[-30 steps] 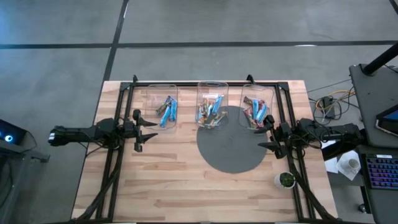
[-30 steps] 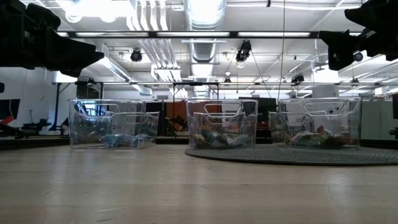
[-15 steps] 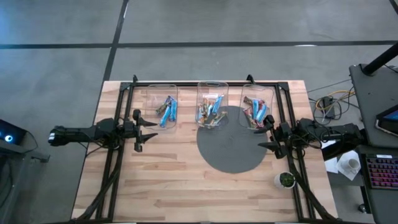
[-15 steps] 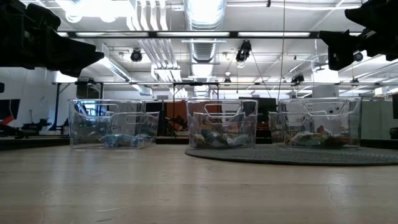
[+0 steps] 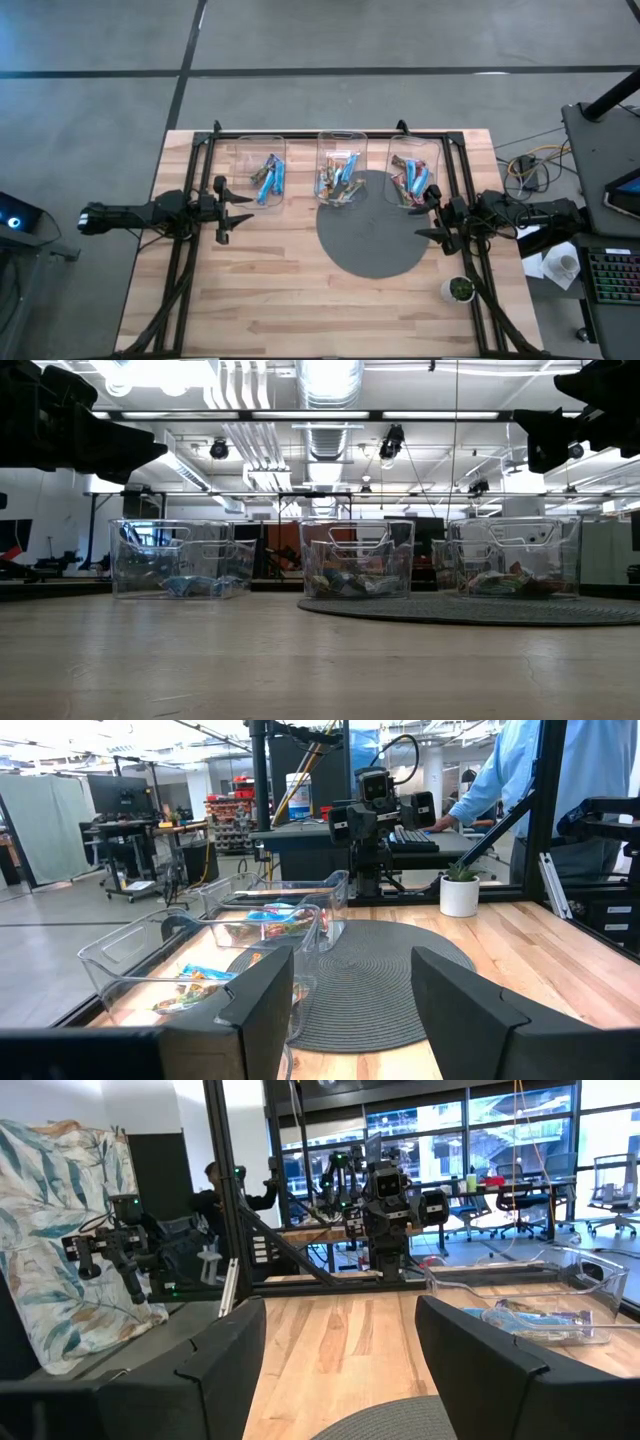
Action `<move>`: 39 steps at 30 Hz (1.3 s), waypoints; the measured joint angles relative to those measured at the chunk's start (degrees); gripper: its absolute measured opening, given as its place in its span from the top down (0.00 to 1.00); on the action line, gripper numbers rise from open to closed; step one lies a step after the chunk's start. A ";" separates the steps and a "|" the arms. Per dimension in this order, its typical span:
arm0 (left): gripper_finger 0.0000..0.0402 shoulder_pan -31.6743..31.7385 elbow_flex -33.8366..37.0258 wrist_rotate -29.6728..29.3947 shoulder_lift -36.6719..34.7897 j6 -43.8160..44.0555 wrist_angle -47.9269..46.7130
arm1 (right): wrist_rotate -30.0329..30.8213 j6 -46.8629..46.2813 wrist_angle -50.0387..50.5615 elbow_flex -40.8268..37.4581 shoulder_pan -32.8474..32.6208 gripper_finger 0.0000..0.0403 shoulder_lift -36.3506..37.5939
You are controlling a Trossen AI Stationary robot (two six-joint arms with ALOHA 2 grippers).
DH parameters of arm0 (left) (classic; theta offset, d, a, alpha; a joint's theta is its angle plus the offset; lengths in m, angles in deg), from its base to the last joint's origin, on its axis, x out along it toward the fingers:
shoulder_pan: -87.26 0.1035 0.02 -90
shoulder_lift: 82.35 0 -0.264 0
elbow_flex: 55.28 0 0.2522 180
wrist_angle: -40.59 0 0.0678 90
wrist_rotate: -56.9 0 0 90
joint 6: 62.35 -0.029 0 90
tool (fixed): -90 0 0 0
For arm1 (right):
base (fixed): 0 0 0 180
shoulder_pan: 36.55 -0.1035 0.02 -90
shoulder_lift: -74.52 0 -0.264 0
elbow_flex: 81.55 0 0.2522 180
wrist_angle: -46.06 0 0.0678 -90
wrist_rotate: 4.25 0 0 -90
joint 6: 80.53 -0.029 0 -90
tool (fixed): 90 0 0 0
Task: Pick and place Granola Bars by type
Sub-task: Return to Home Position
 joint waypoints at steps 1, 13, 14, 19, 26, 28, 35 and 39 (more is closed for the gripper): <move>0.54 0.00 0.00 -0.01 0.01 -0.01 0.01 | 0.00 0.00 0.00 -0.01 0.00 0.38 0.01; 0.54 -0.01 0.00 0.00 0.00 0.01 0.02 | 0.00 0.00 0.00 -0.01 0.00 0.39 0.00; 0.54 -0.02 0.00 -0.01 0.02 0.01 0.02 | 0.00 0.00 0.00 -0.01 0.02 0.39 0.01; 0.54 -0.01 0.00 -0.01 0.00 0.01 0.01 | 0.00 0.00 0.00 -0.01 0.01 0.39 0.01; 0.54 0.00 0.00 -0.01 0.00 0.01 0.00 | 0.00 0.00 0.00 0.00 0.00 0.37 0.01; 0.54 -0.02 0.00 0.00 0.02 -0.01 0.02 | 0.01 0.00 0.00 -0.01 0.00 0.37 0.00; 0.54 0.00 0.00 -0.01 0.02 -0.01 0.02 | 0.00 0.00 0.00 0.01 0.00 0.38 0.01; 0.54 -0.02 0.00 -0.01 0.02 0.00 0.00 | 0.00 0.00 0.00 -0.01 0.00 0.39 0.01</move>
